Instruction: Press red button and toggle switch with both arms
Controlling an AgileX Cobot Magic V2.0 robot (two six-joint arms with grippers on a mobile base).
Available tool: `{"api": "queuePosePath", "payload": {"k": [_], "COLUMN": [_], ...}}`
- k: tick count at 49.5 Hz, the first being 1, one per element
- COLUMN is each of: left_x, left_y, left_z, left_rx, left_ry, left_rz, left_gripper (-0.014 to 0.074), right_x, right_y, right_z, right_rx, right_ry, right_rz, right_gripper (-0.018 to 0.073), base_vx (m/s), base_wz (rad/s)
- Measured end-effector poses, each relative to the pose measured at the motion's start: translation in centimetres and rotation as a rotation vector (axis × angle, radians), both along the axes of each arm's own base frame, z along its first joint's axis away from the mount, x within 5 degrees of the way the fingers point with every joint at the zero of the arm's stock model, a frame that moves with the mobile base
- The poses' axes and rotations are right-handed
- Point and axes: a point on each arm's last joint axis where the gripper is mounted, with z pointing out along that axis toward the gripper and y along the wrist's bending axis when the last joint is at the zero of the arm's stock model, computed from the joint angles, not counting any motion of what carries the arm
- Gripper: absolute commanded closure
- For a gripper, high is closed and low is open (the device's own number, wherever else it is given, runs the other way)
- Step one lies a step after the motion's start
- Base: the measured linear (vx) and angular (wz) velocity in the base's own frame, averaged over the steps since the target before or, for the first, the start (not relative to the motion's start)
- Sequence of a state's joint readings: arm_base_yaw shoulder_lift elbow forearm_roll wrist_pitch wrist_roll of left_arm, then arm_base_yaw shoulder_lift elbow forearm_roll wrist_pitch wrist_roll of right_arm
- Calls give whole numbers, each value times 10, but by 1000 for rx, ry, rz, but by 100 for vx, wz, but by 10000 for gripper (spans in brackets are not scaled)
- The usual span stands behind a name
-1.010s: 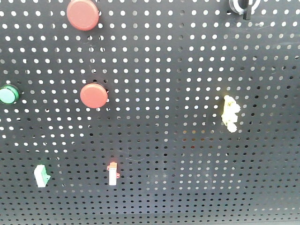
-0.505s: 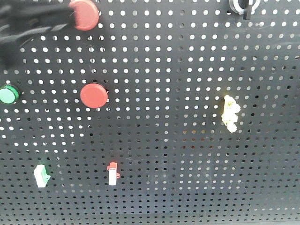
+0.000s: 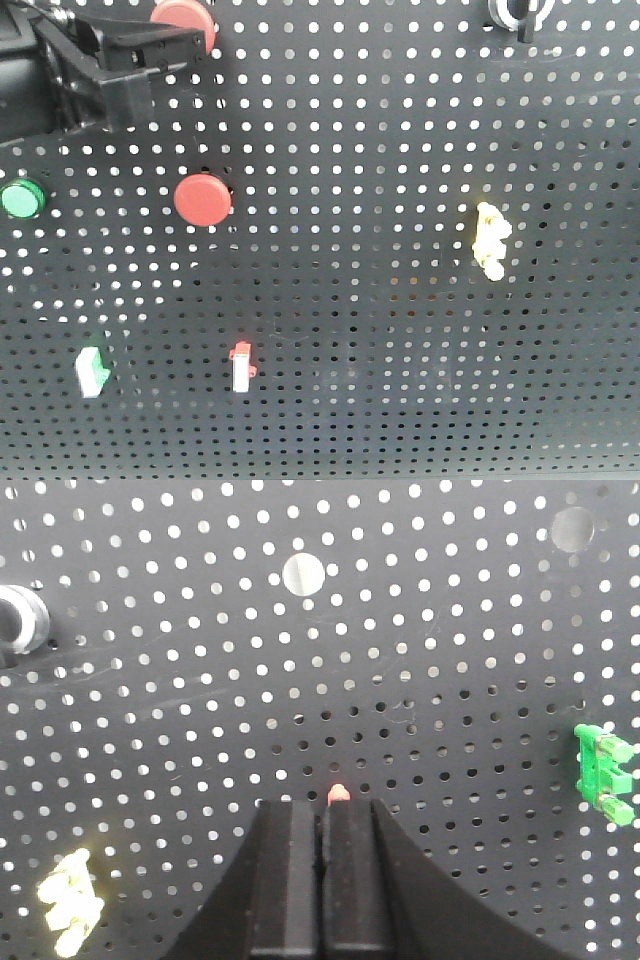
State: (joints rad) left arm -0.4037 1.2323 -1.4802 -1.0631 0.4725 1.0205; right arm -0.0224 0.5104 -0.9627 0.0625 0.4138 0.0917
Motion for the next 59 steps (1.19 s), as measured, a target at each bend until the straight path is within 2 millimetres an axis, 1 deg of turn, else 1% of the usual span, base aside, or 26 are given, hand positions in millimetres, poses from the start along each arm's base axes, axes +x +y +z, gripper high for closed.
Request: {"api": "queuePosePath", "payload": {"k": [5, 9, 12, 16, 18, 19, 23, 27, 28, 32, 34, 37, 39, 40, 45, 49, 53, 55, 59], "left_x": [-9, -22, -34, -50, -57, -62, -75, -90, -94, -104, -110, -118, -121, -122, -125, -126, -126, -126, -126], "left_y": [1, 6, 11, 19, 23, 25, 33, 43, 46, 54, 58, 62, 65, 66, 68, 68, 68, 68, 68], "left_z": [0, -2, -4, -15, -27, -29, -53, -77, -79, -97, -101, -103, -103, -103, -101, -100, -100, -100, -100], "left_rx": [53, 106, 130, 144, 152, 148, 157, 150, 142, 125, 111, 87, 74, 68, 52, 48, 46, 46, 46], "left_ry": [-13, -32, -46, -42, -23, -27, 5, 20, 12, 19, 12, -4, -14, -19, -30, -32, -31, -31, -31], "left_rz": [-29, -36, -33, -23, -18, -12, 10, 48, 60, 98, 116, 135, 143, 146, 155, 157, 157, 157, 157], "left_gripper": [594, 594, 594, 594, 594, 594, 594, 594, 594, 594, 594, 594, 594, 594, 594, 594, 594, 594, 594], "right_x": [0, 1, 0, 0, 1, 2, 7, 19, 25, 41, 55, 72, 88, 91, 121, 131, 138, 141, 148], "right_y": [1, 2, 5, 10, 14, 16, 26, 37, 41, 50, 55, 59, 61, 63, 81, 104, 123, 128, 129], "right_z": [-2, -6, -7, -7, -7, -5, 2, 13, 17, 29, 35, 45, 49, 52, 56, 56, 55, 53, 51], "right_rx": [7, -1, -16, -29, -24, -16, 0, 33, 37, 26, 57, 98, 144, 152, 201, 175, 146, 144, 144], "right_ry": [28, 62, 81, 81, 77, 71, 47, 26, 17, -15, -24, -41, -41, -47, -26, -4, 8, 14, 13], "right_rz": [7, 23, 51, 109, 152, 181, 293, 435, 484, 615, 686, 756, 789, 802, 862, 905, 905, 885, 827], "right_gripper": [562, 562, 562, 562, 562, 562, 562, 562, 562, 562, 562, 562, 562, 562, 562, 562, 562, 562, 562], "base_vx": [0, 0, 0, 0, 0, 0, 0, 0, 0, 0, 0, 0, 0, 0, 0, 0, 0, 0, 0], "base_wz": [0, 0, 0, 0, 0, 0, 0, 0, 0, 0, 0, 0, 0, 0, 0, 0, 0, 0, 0]}}
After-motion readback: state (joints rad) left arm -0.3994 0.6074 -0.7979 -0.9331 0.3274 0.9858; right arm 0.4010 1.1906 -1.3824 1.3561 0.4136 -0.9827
